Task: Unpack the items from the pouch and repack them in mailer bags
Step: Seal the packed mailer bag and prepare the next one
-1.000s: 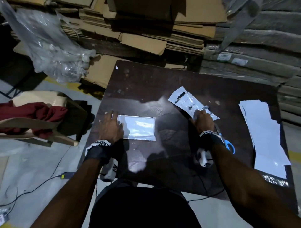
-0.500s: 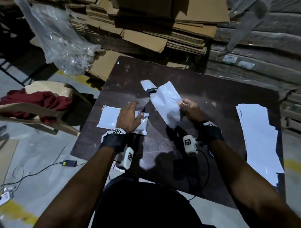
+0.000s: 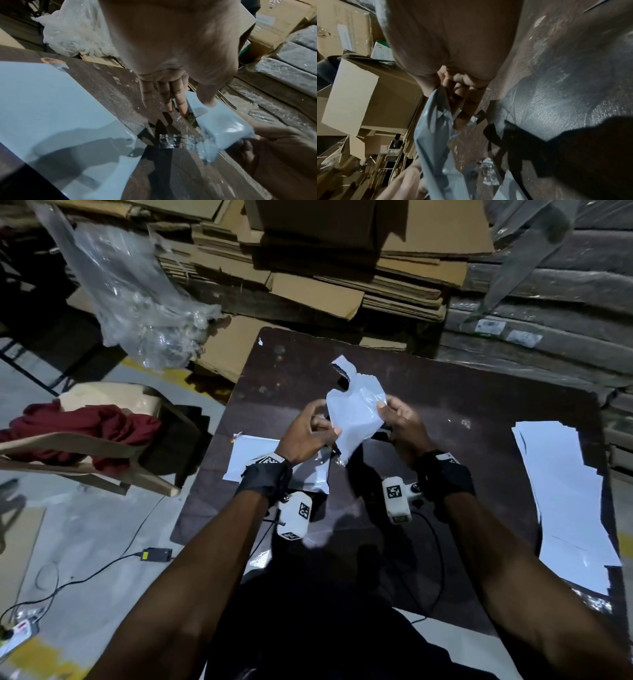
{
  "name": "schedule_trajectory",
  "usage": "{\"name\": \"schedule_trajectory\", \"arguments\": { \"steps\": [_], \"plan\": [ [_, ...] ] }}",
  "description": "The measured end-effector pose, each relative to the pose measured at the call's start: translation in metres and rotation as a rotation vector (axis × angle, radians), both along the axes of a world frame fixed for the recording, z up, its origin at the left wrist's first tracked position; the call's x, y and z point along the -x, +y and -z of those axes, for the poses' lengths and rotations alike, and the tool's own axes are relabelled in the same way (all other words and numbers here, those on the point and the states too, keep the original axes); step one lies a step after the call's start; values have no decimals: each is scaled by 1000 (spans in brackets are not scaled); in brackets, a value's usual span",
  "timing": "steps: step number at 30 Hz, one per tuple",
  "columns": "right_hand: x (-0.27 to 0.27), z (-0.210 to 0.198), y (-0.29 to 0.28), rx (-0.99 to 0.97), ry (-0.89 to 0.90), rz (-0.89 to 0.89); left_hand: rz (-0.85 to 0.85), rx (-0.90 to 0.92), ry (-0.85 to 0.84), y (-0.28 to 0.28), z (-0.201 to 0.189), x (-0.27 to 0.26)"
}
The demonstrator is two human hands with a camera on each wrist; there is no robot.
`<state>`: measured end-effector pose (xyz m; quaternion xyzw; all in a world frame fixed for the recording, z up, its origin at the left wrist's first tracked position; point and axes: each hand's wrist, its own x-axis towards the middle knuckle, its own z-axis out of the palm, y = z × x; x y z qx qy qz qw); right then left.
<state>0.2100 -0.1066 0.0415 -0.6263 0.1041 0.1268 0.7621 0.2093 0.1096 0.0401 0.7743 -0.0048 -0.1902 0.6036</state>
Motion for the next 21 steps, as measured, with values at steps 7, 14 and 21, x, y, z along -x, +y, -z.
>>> {"name": "schedule_trajectory", "arguments": {
  "steps": [7,14,21],
  "plan": [
    [3,2,14,69,57,-105,-125,-64,-115,5,11,-6],
    [-19,29,30,528,129,-2,-260,-263,-58,63,30,-2],
    [-23,32,88,1160,-370,8,-485,-653,115,163,49,8]
  ]
}}
